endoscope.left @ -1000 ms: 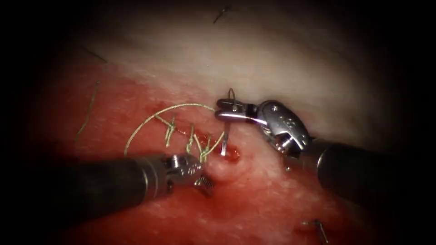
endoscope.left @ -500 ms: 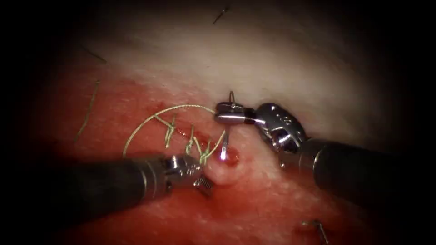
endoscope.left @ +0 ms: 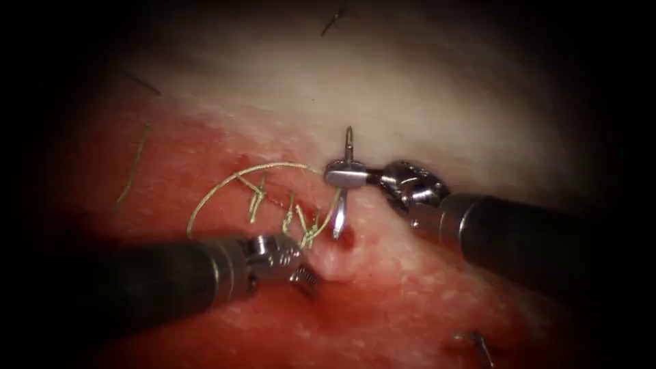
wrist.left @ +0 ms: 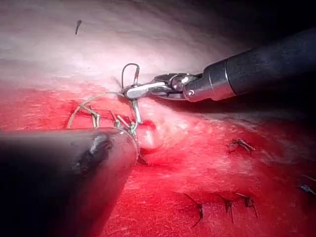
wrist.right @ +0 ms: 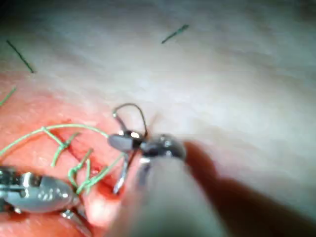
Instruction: Wound Closure
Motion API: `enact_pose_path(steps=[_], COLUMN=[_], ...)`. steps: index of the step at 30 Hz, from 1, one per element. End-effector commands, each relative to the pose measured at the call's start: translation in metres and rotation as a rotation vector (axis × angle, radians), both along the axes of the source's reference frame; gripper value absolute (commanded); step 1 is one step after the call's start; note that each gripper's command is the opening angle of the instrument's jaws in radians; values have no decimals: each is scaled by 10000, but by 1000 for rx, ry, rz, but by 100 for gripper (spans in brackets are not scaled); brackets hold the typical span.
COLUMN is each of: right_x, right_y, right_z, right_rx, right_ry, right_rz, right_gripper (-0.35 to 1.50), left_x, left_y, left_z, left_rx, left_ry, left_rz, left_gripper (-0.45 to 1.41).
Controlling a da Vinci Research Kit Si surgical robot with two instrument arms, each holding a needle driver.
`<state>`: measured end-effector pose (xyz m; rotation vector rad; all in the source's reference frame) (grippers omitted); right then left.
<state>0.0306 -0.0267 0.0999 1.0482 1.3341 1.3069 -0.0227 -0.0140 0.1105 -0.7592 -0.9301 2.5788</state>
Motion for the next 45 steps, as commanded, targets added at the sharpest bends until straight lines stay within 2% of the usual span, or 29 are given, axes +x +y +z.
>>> enact_pose_path(steps=[1, 4, 7, 25, 26, 27, 29, 30, 32, 33, 34, 35, 36, 38, 39, 43, 45], right_x=[10, 11, 14, 21, 18, 18, 15, 14, 13, 11, 4, 1, 1, -5, -19, -31, -36], right_y=[-1, -11, -16, -29, -25, -25, -18, -14, -7, -5, -5, -5, -5, -2, 5, 8, 11], right_z=[6, 1, -8, -20, -25, -25, -29, -30, -33, -34, -36, -37, -37, -37, -37, -35, -35], right_rx=[49, 239, 313, 415, 405, 405, 406, 393, 295, 257, 132, 69, 69, -27, -191, -296, -331], right_ry=[31, 79, 96, 177, 247, 247, 274, 268, 244, 236, 212, 198, 198, 178, 116, 28, -2], right_rz=[1, -7, -13, -1, 37, 37, 71, 84, 98, 99, 99, 101, 101, 102, 73, -24, -45], right_gripper=[-35, -35, -35, -35, -11, -11, 71, 106, 131, 131, 130, 128, 128, 130, 131, 135, 136], left_x=[-6, -6, -6, -4, -4, -4, -4, -4, -3, -3, -4, -4, -4, -6, -10, -12, -11], left_y=[-1, -1, -1, -1, -1, -1, -1, 0, 1, 1, 3, 4, 4, 5, 7, 9, 13], left_z=[7, 7, 7, 6, 6, 6, 6, 5, 3, 1, -2, -5, -5, -9, -17, -26, -32], left_rx=[1, 1, 1, 1, 1, 1, 2, 0, -3, -1, -22, -36, -36, -47, -76, -109, -161], left_ry=[-2, -2, -2, -3, -3, -3, -3, -2, 0, 3, -13, -23, -23, -40, -77, -125, -177], left_rz=[1, 1, 1, 2, 2, 2, 2, 2, 0, -5, 15, 29, 29, 39, 57, 77, 116], left_gripper=[-3, -3, -3, -3, -3, -3, -3, -3, -3, -3, -3, -3, -3, -3, -3, -1, 7])
